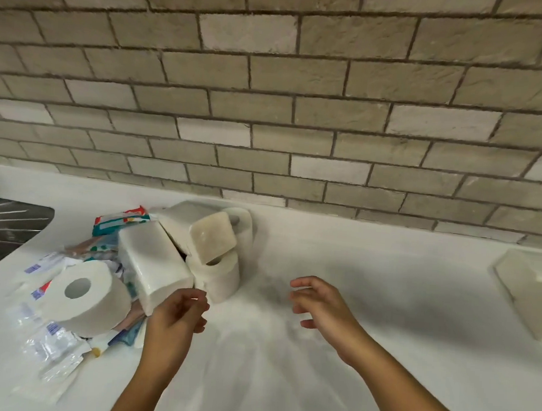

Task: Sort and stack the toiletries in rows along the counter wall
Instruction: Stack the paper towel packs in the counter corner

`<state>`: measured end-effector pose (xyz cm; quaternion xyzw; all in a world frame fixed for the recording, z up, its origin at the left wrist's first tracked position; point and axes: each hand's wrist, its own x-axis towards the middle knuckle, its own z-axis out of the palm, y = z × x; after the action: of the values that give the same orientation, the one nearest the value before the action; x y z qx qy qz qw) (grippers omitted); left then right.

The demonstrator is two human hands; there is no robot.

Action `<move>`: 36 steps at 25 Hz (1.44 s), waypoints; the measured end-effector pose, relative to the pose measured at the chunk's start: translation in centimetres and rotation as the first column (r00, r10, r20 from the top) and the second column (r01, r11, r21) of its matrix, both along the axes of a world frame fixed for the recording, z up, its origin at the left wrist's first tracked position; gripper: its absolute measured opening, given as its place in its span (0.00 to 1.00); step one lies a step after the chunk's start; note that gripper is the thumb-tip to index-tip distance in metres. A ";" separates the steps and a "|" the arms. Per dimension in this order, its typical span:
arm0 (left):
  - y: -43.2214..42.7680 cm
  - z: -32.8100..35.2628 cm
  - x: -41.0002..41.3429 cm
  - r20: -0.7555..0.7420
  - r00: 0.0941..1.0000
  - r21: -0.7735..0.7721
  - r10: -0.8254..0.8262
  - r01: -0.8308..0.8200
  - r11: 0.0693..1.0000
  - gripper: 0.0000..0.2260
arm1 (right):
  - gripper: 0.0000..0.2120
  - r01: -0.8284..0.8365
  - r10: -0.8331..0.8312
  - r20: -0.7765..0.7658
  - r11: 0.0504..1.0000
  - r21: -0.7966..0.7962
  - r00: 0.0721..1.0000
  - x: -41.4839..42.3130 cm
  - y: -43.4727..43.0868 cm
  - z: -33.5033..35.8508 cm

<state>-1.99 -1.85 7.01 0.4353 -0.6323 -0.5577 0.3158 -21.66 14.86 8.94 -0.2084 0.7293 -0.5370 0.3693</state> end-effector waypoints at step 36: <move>-10.7 -3.0 -1.2 0.031 0.923 0.305 0.383 -0.373 0.876 0.40 | 0.38 0.165 -0.172 -0.074 0.982 -0.090 0.982 0.4 -21.2 0.9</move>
<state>-3.17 -12.53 3.96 0.5852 -0.4363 -0.5828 0.3571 -21.29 -6.34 9.88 -0.1829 0.7355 -0.5875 0.2836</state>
